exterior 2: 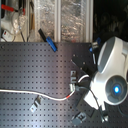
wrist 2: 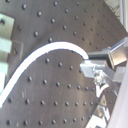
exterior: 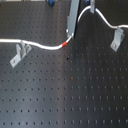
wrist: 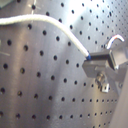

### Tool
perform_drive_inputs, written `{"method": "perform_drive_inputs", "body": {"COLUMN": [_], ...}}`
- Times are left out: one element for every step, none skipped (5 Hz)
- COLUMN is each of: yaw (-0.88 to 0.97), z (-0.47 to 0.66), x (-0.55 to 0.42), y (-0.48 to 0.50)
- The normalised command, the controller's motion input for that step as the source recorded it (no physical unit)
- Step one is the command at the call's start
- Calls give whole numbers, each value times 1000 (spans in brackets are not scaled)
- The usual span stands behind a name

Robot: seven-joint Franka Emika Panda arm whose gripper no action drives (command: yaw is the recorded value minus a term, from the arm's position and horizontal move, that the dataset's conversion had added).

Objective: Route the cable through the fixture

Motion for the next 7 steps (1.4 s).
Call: {"method": "perform_drive_inputs", "body": {"yaw": [0, 0, 0, 0, 0, 0, 71], "z": [-285, -293, -340, -598, -417, -263, -107], "x": [153, 158, 139, 144, 248, 392, 537], "y": [21, 31, 12, -74, 5, 154, 277]}}
